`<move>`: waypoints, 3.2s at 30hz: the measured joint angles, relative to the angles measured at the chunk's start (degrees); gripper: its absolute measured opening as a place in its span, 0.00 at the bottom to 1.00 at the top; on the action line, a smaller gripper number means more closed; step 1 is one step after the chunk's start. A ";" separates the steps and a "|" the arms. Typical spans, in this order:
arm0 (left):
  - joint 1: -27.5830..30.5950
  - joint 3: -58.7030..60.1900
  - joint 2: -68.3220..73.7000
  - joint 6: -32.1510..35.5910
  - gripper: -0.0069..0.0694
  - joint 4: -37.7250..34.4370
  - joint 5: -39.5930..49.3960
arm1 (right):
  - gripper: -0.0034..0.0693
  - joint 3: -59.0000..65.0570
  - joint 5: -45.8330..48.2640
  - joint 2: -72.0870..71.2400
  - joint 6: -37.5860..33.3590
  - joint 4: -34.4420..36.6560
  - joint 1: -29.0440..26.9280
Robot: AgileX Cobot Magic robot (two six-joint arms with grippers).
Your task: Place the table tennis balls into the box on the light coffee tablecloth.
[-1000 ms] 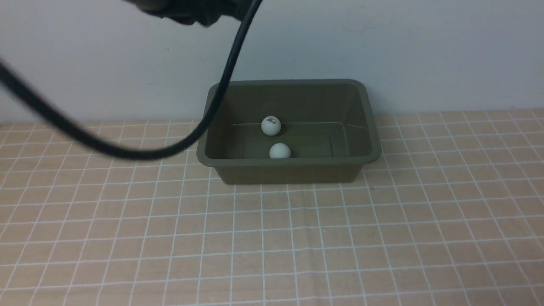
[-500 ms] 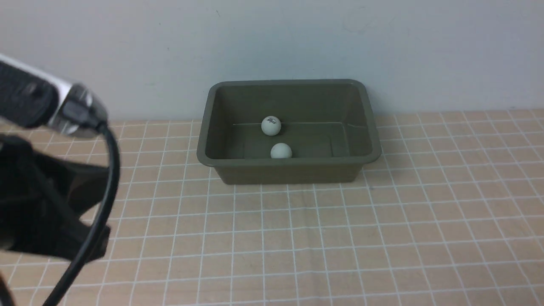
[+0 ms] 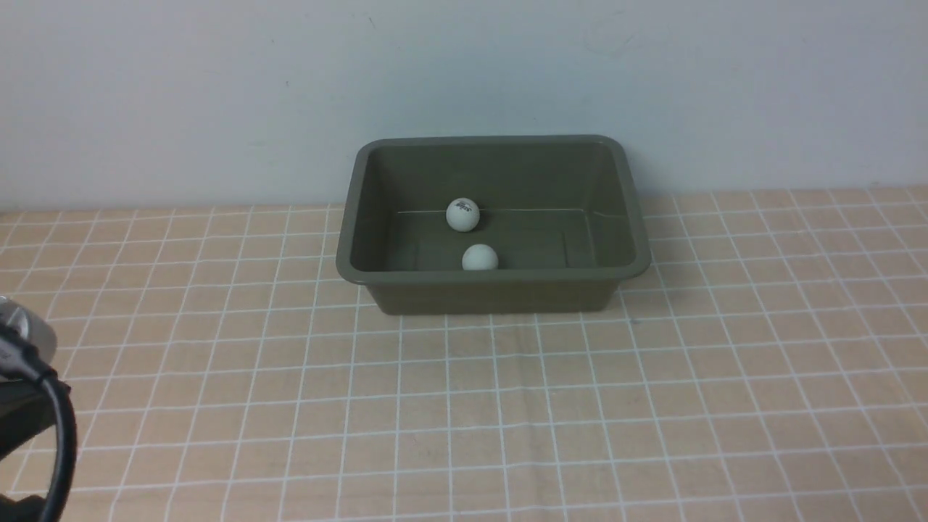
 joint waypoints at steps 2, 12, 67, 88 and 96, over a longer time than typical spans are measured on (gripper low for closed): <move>5.04 0.00 -0.36 -0.50 0.00 0.05 -1.20 | 0.03 0.00 0.00 0.00 0.00 0.00 0.00; 30.00 4.70 -5.39 -2.38 0.00 -2.39 -11.45 | 0.03 0.00 0.02 0.00 0.00 0.00 0.00; 31.44 48.66 -37.08 -2.94 0.00 -2.39 -33.28 | 0.03 0.00 0.07 0.00 0.00 0.00 0.00; 31.44 48.66 -37.08 -2.94 0.00 -2.39 -33.28 | 0.03 0.00 0.07 0.00 0.00 0.00 0.00; 31.44 48.66 -37.08 -2.94 0.00 -2.39 -33.28 | 0.03 0.00 0.07 0.00 0.00 -0.05 0.00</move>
